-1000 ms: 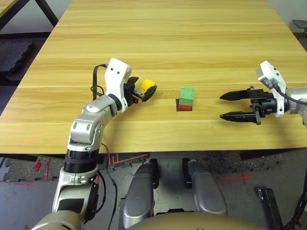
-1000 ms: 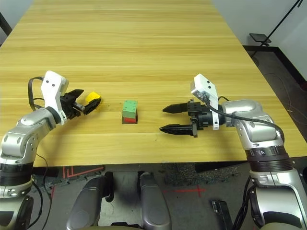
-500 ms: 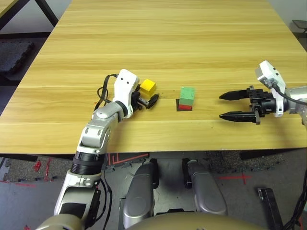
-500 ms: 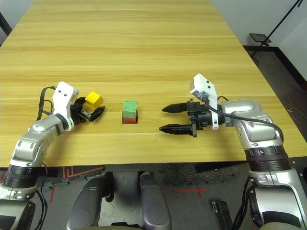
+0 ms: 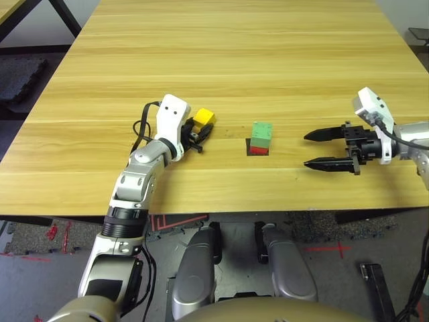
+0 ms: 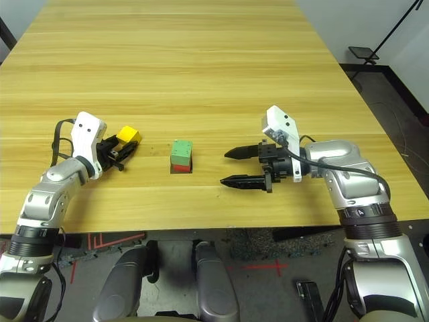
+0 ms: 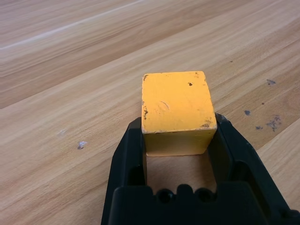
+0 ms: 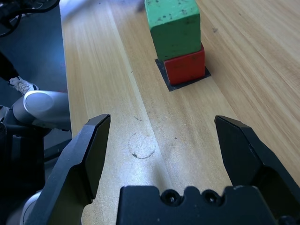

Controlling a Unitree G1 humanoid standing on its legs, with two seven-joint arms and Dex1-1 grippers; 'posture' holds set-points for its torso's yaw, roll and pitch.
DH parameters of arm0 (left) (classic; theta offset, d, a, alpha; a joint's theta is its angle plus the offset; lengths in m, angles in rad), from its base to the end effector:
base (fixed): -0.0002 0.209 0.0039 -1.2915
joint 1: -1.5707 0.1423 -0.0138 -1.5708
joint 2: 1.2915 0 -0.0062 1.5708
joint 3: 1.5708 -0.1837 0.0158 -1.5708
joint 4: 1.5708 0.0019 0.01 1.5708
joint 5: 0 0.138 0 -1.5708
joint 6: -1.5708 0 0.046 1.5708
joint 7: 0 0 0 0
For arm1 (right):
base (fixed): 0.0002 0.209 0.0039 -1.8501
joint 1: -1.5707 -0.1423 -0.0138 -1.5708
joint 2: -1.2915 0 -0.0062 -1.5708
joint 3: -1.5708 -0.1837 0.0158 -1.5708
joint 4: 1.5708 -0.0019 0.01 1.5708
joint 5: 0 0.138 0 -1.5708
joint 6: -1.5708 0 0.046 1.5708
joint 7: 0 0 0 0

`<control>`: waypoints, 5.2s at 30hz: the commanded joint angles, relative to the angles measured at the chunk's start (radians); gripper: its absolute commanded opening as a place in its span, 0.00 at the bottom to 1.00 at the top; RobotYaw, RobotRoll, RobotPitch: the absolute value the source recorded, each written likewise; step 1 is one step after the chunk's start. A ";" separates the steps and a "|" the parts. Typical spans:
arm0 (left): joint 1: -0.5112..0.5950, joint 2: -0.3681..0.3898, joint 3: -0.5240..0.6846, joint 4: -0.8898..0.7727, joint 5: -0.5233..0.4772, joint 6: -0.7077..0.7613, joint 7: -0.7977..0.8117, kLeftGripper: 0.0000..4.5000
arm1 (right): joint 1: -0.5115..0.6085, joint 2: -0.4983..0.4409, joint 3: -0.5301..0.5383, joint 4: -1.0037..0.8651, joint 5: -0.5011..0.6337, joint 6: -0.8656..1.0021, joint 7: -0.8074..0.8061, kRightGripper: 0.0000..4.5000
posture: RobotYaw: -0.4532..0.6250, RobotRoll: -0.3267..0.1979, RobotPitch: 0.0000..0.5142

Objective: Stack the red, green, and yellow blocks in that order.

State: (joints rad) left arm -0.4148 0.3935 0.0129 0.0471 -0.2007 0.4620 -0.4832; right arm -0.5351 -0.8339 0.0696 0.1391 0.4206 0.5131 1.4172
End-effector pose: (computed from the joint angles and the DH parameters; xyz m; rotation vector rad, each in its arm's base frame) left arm 0.2751 0.2048 0.1262 0.1656 0.1381 -0.4872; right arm 0.2791 -0.2729 0.1858 -0.2381 0.3782 1.3048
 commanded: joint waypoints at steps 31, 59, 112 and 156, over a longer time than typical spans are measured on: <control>-0.285 0.168 -0.162 -0.008 -0.189 -0.039 -0.659 0.43 | -0.146 -0.109 -0.017 -0.139 0.075 0.094 0.125 1.00 | 0.57 0.70 0.39; -0.371 0.025 -0.278 0.070 -0.117 -0.096 -0.723 0.43 | -0.089 -0.104 -0.028 -0.169 0.096 0.112 0.056 1.00 | 0.54 0.73 0.44; -0.518 -0.025 -0.280 0.406 0.023 -0.376 -0.893 0.43 | -0.083 -0.082 -0.021 -0.148 0.093 0.095 0.034 1.00 | 0.53 0.72 0.43; -0.527 -0.015 -0.281 0.420 0.047 -0.354 -0.910 0.43 | -0.085 -0.076 -0.012 -0.147 0.095 0.089 0.043 1.00 | 0.53 0.71 0.45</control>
State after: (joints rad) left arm -0.9413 0.3712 -0.2531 0.4541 -0.1704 0.1025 -1.3863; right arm -0.6232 -0.9103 0.0536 -0.0007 0.5144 0.6063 1.4510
